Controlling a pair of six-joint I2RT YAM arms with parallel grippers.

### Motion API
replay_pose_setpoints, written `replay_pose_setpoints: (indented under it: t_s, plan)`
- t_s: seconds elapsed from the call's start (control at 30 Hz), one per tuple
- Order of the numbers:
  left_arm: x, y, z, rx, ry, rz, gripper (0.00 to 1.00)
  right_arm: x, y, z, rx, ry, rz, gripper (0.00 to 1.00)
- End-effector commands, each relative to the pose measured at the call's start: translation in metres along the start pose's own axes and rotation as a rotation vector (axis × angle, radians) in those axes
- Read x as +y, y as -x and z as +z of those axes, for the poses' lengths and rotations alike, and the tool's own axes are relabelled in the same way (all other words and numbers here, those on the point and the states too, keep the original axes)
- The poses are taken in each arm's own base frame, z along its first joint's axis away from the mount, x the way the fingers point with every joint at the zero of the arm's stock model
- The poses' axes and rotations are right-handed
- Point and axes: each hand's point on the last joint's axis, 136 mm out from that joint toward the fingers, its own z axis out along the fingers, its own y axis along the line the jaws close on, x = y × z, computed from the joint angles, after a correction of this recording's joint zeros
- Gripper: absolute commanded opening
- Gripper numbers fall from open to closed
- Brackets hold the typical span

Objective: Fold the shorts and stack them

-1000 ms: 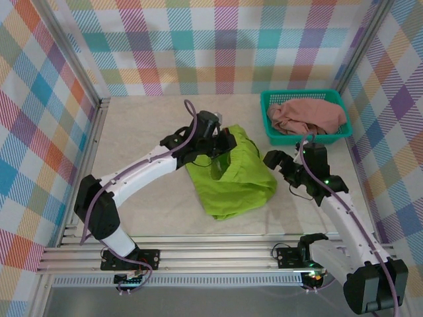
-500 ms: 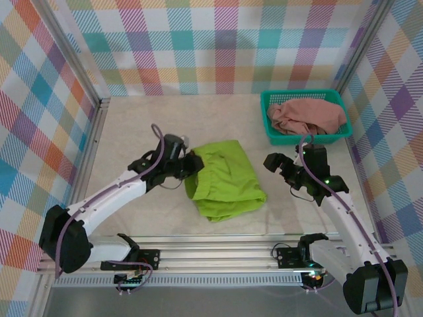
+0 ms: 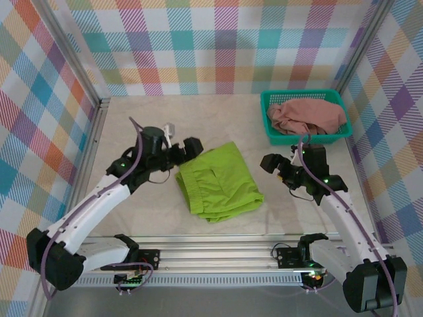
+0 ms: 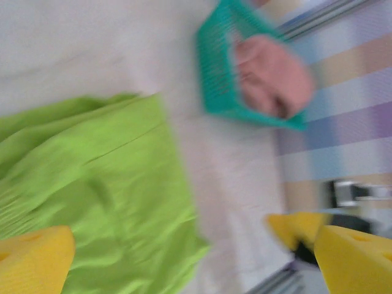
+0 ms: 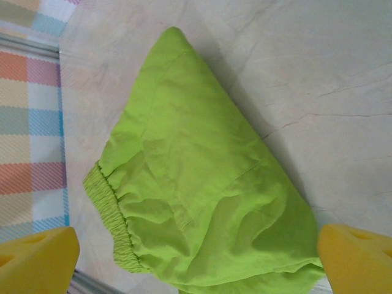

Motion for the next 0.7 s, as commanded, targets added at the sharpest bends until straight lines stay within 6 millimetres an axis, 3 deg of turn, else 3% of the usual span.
replay_pose_setpoints:
  t_s: [0.0, 0.27, 0.47, 0.57, 0.67]
  plan:
    - [0.001, -0.021, 0.026, 0.077, -0.047, -0.061, 1.0, 0.01, -0.006, 0.006, 0.04, 0.068, 0.003, 0.99]
    - [0.072, -0.077, 0.098, 0.18, 0.072, -0.159, 1.0, 0.013, -0.017, 0.015, 0.092, 0.089, 0.016, 0.99]
    - [0.136, -0.114, 0.117, 0.221, 0.216, -0.182, 1.0, 0.015, -0.026, 0.023, 0.132, 0.108, 0.032, 0.99]
    - [0.138, -0.116, 0.116, 0.219, 0.196, -0.188, 1.0, 0.023, -0.028, 0.026, 0.142, 0.122, 0.021, 1.0]
    - [0.1, -0.086, 0.098, 0.155, 0.128, -0.121, 1.0, 0.036, -0.03, 0.031, 0.164, 0.128, 0.0, 1.0]
